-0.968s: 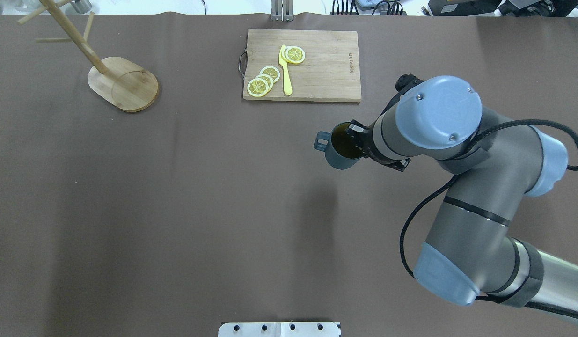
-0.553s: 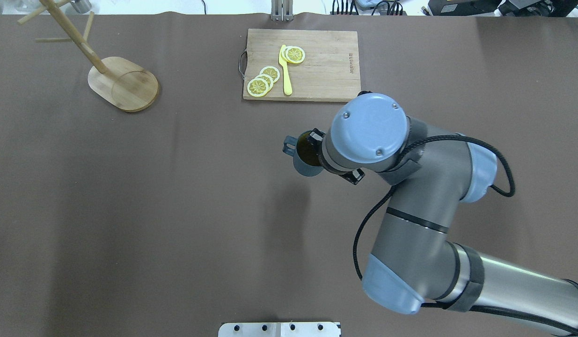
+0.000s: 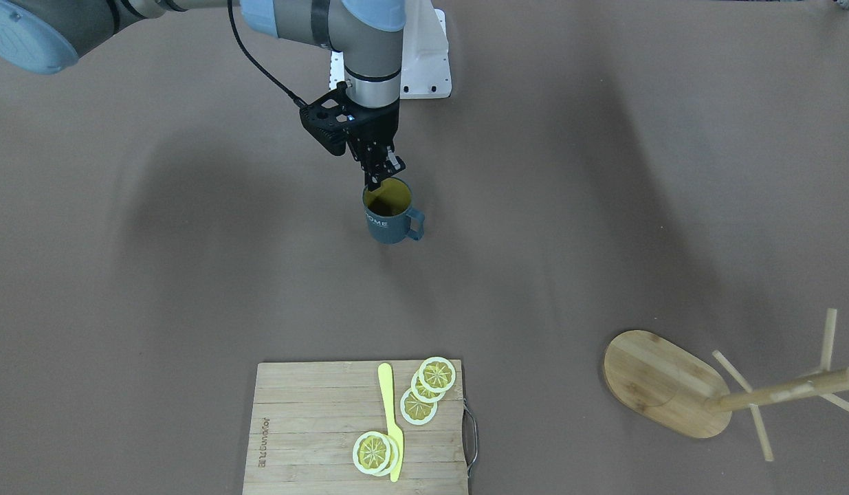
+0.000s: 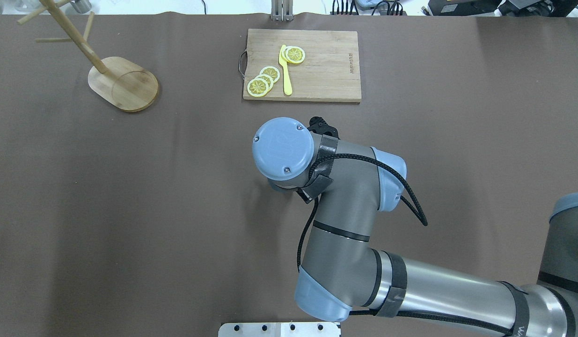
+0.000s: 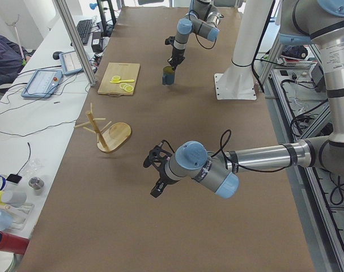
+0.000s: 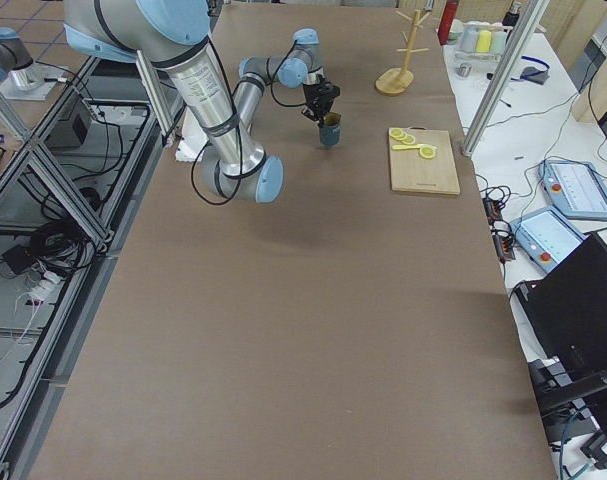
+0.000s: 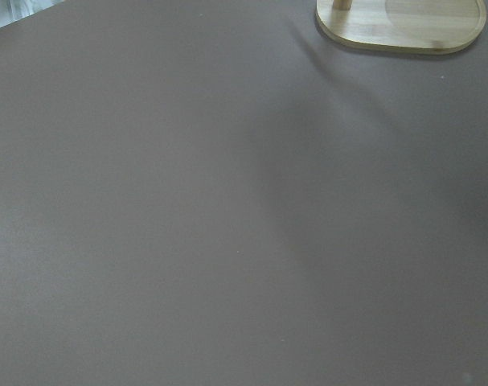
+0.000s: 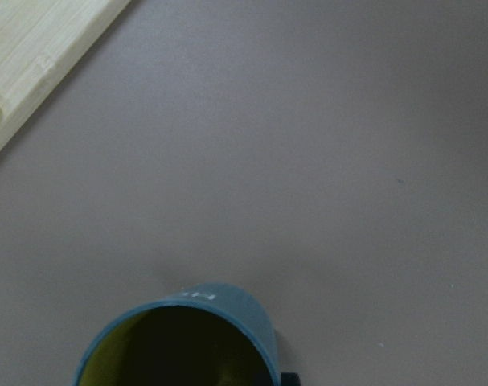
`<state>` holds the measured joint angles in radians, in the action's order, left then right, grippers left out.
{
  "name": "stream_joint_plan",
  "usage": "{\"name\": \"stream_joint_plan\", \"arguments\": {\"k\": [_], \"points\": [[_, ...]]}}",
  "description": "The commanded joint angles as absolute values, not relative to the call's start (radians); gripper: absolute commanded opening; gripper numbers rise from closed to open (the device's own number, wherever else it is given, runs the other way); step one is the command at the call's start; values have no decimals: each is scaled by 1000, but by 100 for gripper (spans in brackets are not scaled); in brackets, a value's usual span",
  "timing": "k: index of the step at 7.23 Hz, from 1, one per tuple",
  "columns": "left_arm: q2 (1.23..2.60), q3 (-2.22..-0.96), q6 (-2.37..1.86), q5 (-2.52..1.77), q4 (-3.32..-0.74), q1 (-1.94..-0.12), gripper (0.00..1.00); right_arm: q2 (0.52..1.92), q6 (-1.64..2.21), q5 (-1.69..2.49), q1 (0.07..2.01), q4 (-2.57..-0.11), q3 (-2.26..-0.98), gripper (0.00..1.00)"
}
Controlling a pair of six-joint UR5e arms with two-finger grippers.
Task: Hang cup on storage rack
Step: 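Carry the teal mug with the right gripper toward the table center, then set the teal mug down near the cutting board and withdraw the right arm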
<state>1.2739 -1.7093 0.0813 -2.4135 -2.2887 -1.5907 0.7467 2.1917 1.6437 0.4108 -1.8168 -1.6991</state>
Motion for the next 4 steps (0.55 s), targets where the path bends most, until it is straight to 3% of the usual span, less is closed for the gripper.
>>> {"name": "stream_joint_plan", "arguments": {"k": [1, 3, 4], "points": [[1273, -1712, 81, -2413, -2289, -1591, 99, 732, 2201, 1644, 396, -1824, -1664, 0], [1278, -1709, 81, -2413, -2289, -1591, 99, 727, 2201, 1644, 390, -1825, -1663, 0], [1279, -1709, 81, -2413, -2289, -1591, 99, 726, 2201, 1643, 388, -1825, -1661, 10]]}}
